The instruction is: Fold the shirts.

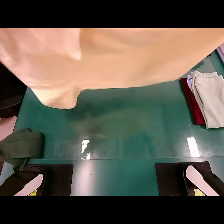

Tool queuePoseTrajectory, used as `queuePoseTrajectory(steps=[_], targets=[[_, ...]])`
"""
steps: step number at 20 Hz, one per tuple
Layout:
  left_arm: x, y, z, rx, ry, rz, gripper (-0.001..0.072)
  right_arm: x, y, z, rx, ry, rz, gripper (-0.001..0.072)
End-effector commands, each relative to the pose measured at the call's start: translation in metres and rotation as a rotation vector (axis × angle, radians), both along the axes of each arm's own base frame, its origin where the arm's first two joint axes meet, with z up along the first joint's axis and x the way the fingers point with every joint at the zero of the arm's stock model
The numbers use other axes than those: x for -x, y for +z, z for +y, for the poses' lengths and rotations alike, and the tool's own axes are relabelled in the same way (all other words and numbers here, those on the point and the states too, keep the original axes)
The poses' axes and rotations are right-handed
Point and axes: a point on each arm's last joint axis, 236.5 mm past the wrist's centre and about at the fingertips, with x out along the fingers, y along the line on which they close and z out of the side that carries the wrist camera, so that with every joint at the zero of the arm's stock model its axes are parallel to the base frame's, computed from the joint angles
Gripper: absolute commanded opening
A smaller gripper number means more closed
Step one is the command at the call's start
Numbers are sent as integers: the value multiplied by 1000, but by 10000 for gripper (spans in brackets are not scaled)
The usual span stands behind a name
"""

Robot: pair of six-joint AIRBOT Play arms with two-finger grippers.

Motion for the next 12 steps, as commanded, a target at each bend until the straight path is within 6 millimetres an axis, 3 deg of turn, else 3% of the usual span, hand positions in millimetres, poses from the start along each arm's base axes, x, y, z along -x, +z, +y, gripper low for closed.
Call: queuePoseTrajectory(steps=[1,3,4,6,9,12], targets=[[50,53,11,58,18,-181,21,45,40,-3,61,-105,-75,19],[40,42,9,49,17,-143,21,41,28,-13,45,-128,-15,18],[24,27,7,39,17,-92,21,35,20,-17,31,-125,10,18],[-23,-28,2,21,16,78,21,12,-11,-31,-27,-109,108,17],[-110,-157,-9,11,13,448,22,-38,-98,-39,-82,-44,371,17],[-174,-295,-17,-13,22,779,22,-86,-227,-31,-18,0,726,17]])
